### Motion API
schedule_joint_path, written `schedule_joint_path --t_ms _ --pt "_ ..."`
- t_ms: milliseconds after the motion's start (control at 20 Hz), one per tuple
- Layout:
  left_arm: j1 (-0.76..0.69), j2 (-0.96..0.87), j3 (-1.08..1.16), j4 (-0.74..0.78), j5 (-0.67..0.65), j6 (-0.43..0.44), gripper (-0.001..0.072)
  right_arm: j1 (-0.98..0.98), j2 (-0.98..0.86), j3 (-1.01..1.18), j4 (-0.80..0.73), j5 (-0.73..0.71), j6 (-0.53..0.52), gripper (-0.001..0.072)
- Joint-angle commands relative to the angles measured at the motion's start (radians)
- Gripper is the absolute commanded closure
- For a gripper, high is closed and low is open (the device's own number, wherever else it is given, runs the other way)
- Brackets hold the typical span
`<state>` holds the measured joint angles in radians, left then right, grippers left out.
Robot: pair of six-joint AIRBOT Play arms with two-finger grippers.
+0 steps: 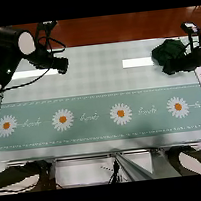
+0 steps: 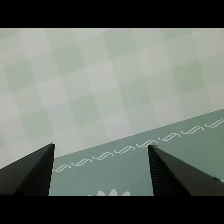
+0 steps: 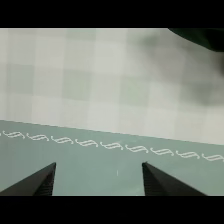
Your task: Fold the shirts.
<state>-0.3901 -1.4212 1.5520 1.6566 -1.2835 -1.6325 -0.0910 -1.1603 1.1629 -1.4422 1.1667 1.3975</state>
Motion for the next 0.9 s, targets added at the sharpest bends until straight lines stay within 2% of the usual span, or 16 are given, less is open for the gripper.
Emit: schedule_joint_path --t_ms 0,850 --pt "-0.001 -0.001 0.000 0.000 0.000 0.000 -0.0013 0.000 0.000 0.001 0.000 0.000 0.000 0.0097" --pt "-0.001 -0.062 0.000 0.000 0.002 0.000 -0.0012 0.000 0.000 0.001 0.000 0.000 0.001 0.0097"
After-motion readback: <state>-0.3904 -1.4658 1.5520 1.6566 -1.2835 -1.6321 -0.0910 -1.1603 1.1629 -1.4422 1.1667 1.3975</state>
